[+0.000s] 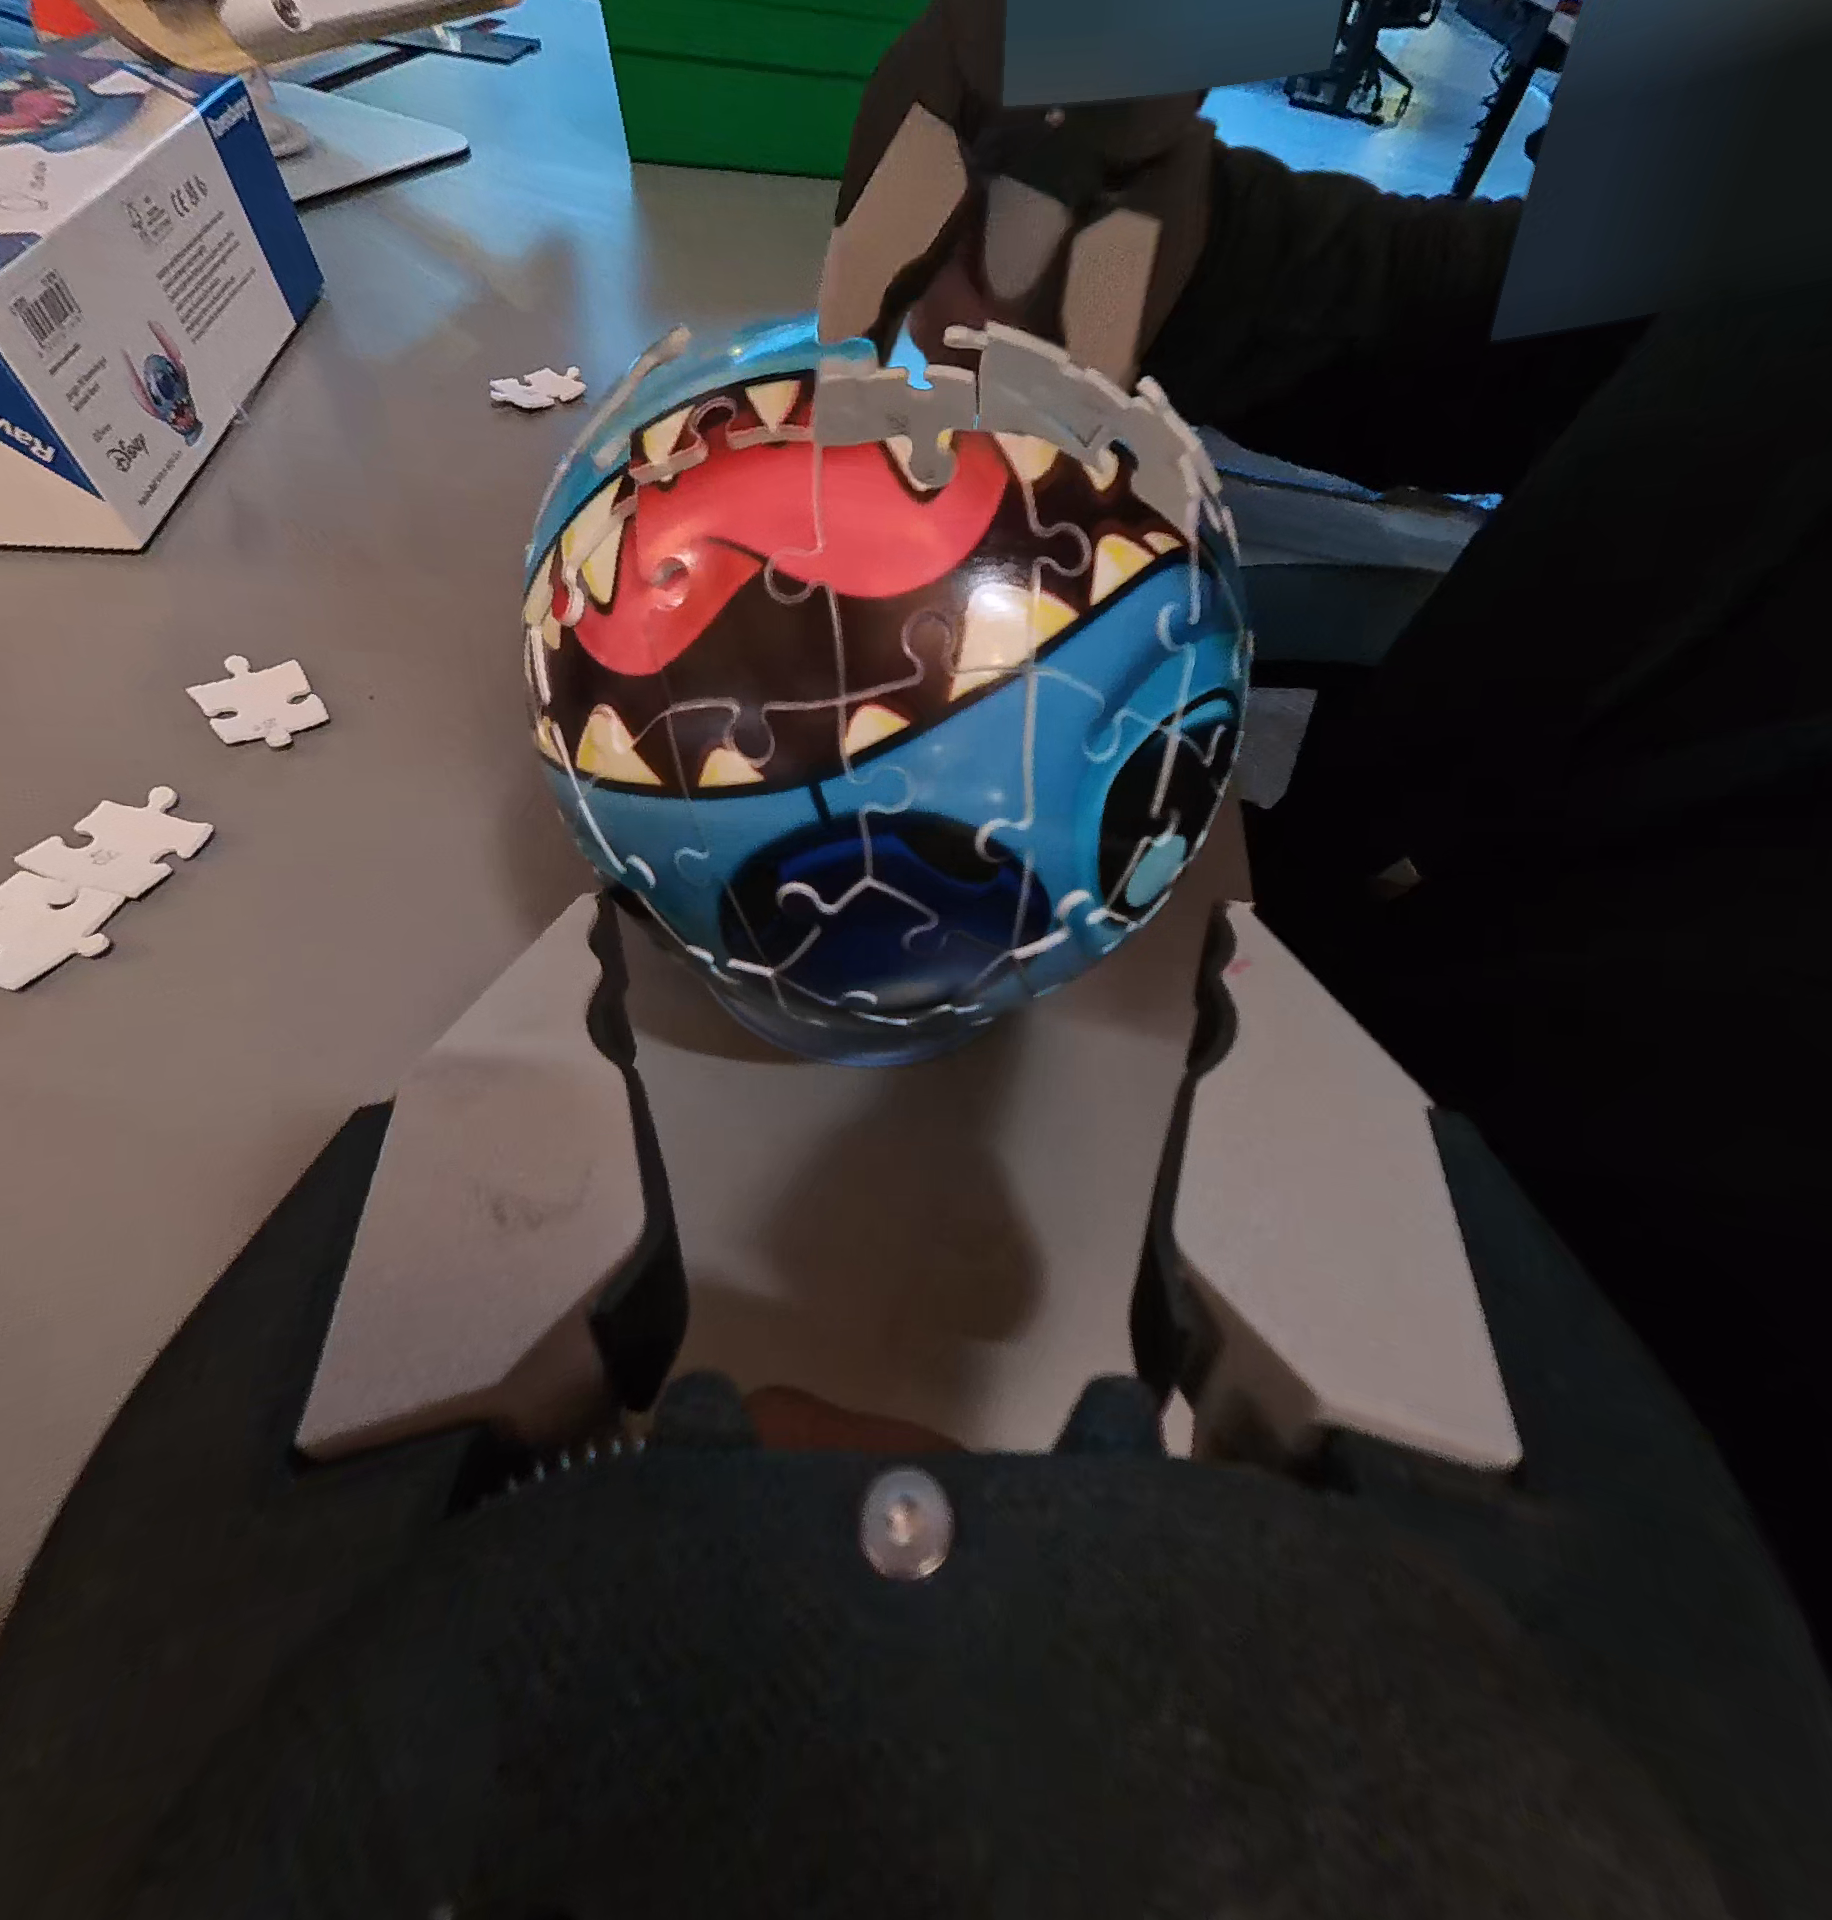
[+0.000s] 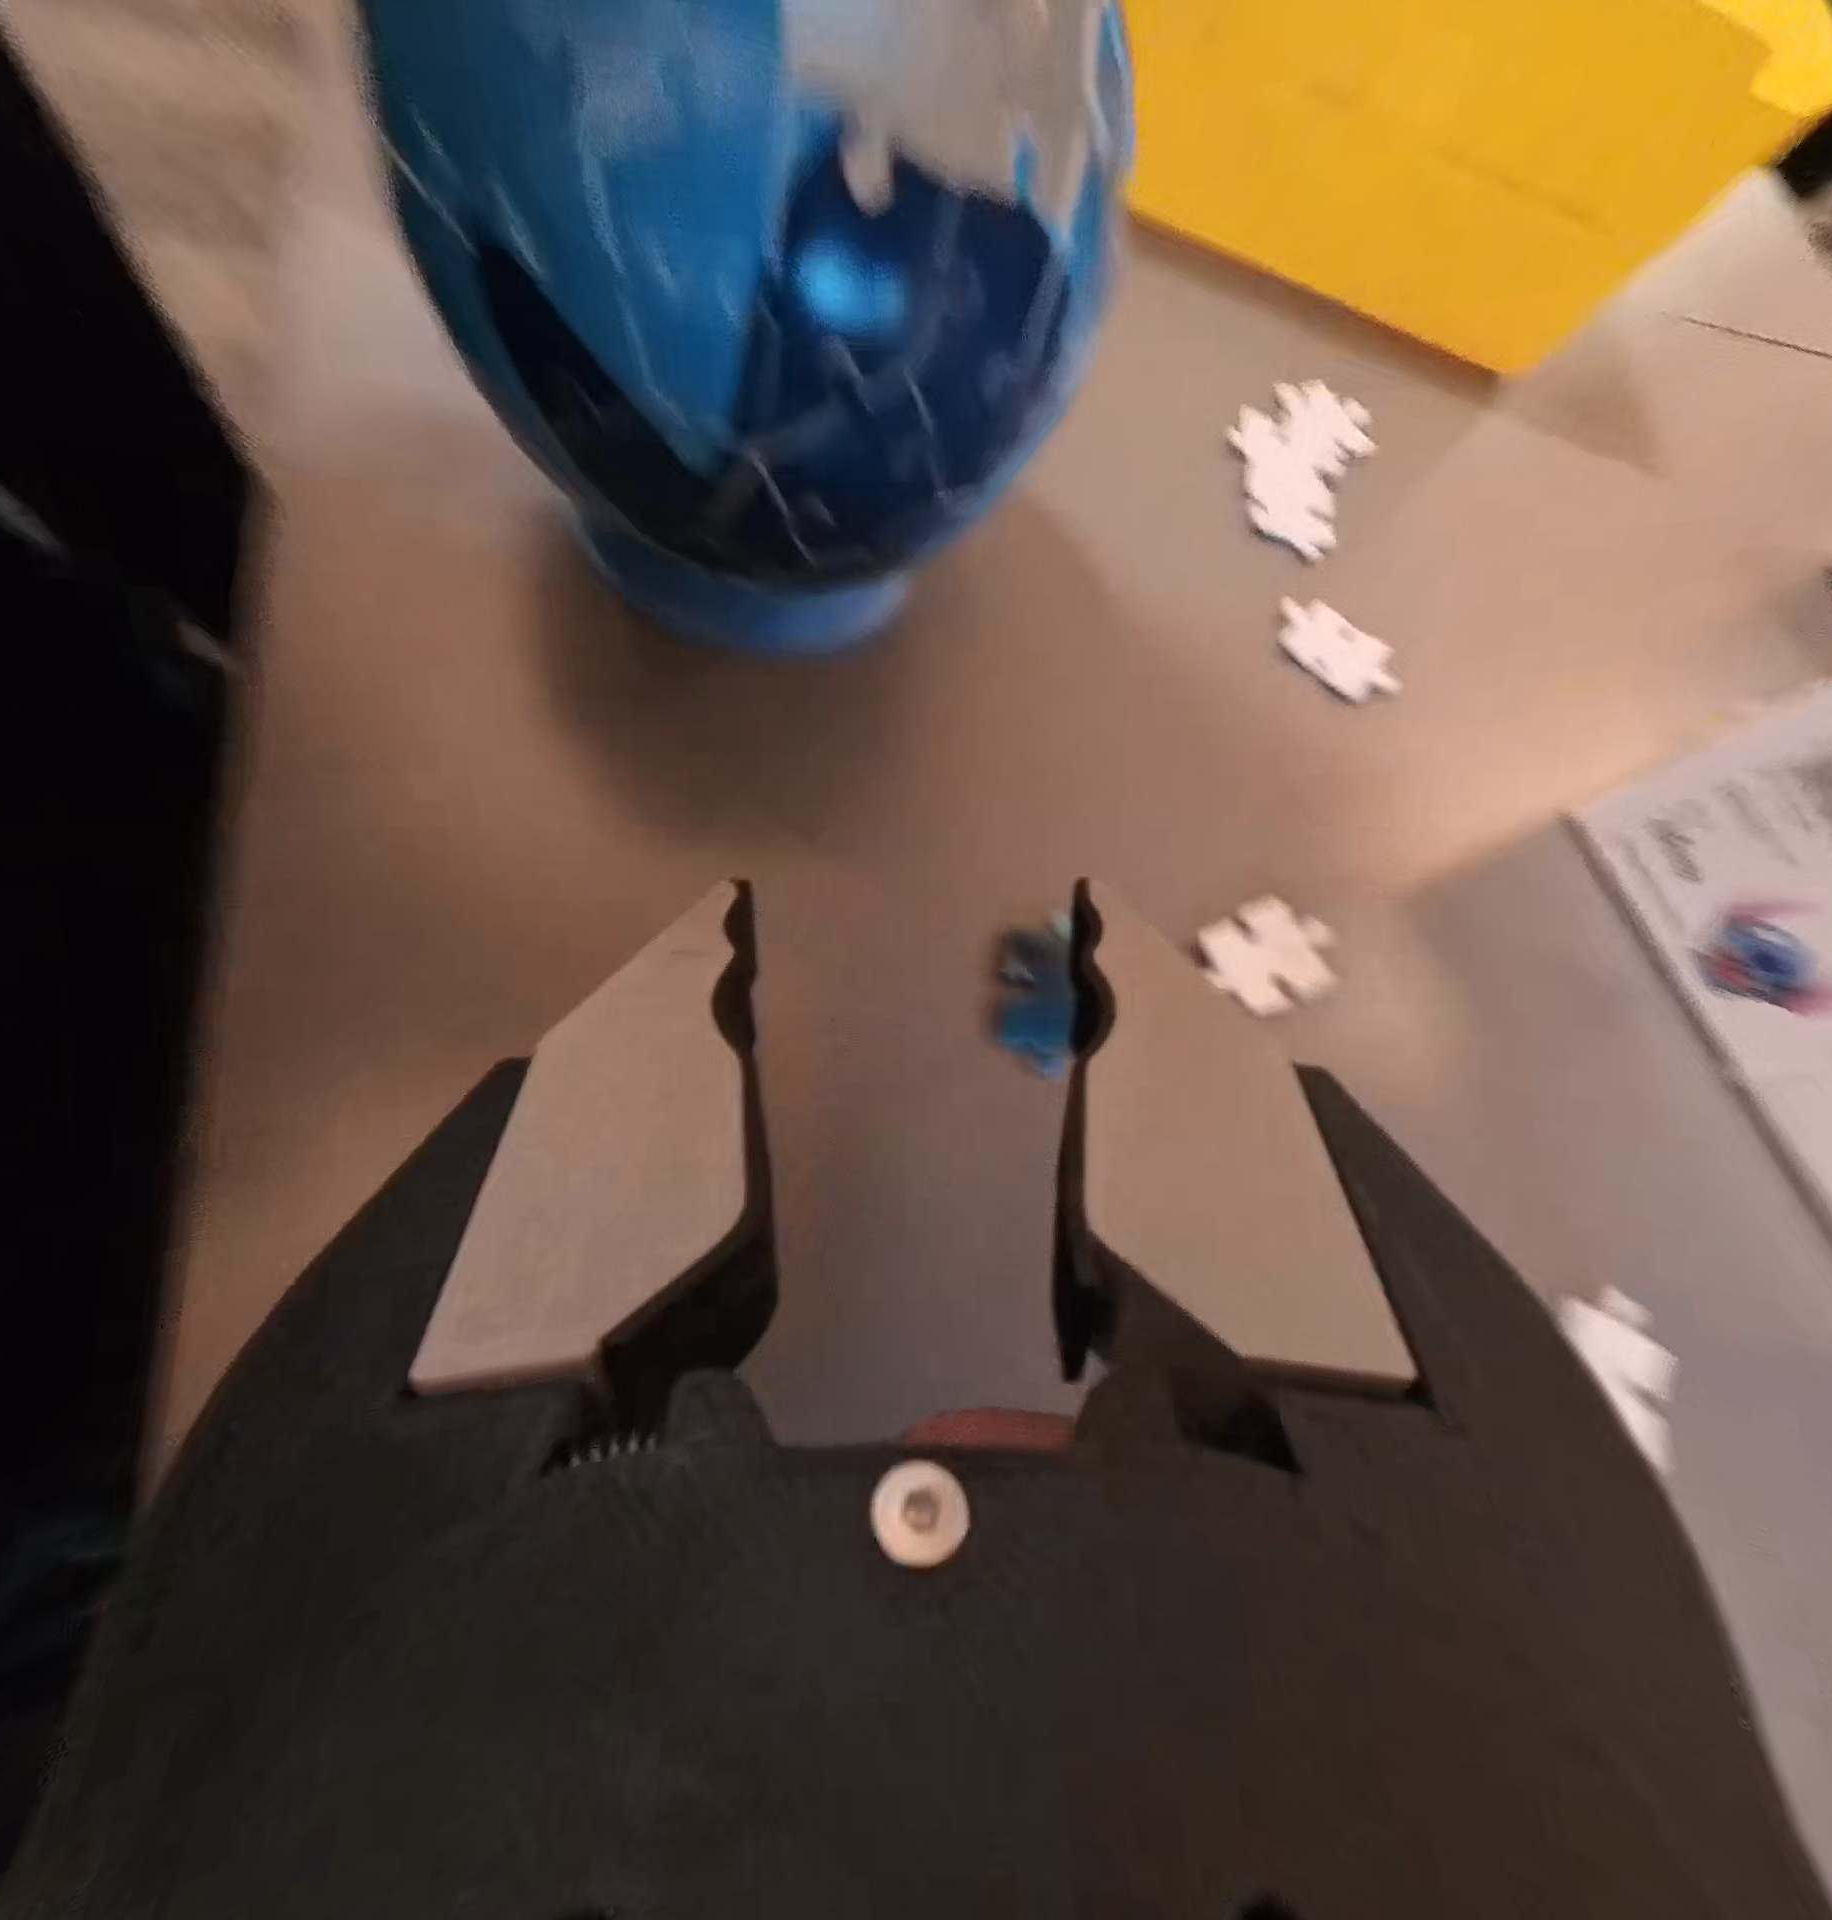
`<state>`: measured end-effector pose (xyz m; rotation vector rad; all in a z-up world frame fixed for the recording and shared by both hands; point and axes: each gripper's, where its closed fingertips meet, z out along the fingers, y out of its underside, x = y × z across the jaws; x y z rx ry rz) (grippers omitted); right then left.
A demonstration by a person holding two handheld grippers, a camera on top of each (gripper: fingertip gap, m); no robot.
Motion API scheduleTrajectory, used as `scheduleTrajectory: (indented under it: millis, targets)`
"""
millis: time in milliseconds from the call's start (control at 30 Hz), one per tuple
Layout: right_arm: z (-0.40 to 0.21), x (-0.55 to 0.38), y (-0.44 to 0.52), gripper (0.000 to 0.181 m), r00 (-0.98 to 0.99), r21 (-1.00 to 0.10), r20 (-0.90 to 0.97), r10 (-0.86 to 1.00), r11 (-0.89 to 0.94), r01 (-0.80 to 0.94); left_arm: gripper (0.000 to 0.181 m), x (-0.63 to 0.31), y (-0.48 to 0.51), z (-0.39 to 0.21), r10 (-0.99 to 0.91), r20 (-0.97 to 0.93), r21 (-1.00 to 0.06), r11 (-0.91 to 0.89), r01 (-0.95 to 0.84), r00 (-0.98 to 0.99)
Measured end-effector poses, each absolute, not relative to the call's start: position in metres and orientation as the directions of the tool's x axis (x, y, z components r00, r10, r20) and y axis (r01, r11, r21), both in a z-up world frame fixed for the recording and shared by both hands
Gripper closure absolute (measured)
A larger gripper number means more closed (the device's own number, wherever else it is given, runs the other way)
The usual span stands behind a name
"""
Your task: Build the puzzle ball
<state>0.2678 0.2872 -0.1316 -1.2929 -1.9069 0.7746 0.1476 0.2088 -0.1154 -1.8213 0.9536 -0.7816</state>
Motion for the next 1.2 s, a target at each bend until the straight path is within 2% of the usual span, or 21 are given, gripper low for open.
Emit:
scheduleTrajectory:
  millis: [67,167,333,633,867,1067,1200]
  targets:
    - [-0.121,0.258,0.267,0.104,-0.319,-0.846,0.065,0.946,0.221,0.485,0.074,0.147,0.209,-0.114,-0.851,0.124,-0.917,-0.294,-0.268,0.510]
    - [-0.116,0.240,0.255,0.088,-0.372,-0.865,-0.022,0.928,0.169,0.472,0.074,0.147,0.209,-0.111,-0.844,0.146,-0.923,-0.304,-0.236,0.516]
    - [-0.119,0.210,0.256,0.081,-0.406,-0.859,-0.025,0.913,0.188,0.476,0.076,0.144,0.212,-0.111,-0.823,0.152,-0.922,-0.317,-0.220,0.548]
    - [-0.124,0.193,0.241,0.080,-0.508,-0.860,-0.048,0.860,0.222,0.459,0.081,0.146,0.211,-0.112,-0.826,0.149,-0.921,-0.317,-0.228,0.544]
    - [-0.119,0.185,0.248,0.079,-0.497,-0.848,0.113,0.860,0.344,0.403,0.078,0.141,0.219,-0.108,-0.828,0.033,-0.937,-0.221,-0.271,0.559]
    - [-0.122,0.179,0.255,0.076,-0.459,-0.754,0.361,0.812,0.543,0.368,0.077,0.139,0.219,-0.103,-0.812,-0.117,-0.942,-0.092,-0.323,0.572]
    - [-0.122,0.177,0.257,0.073,-0.431,-0.697,0.452,0.781,0.611,0.377,0.078,0.138,0.218,-0.099,-0.806,-0.149,-0.946,-0.052,-0.319,0.573]
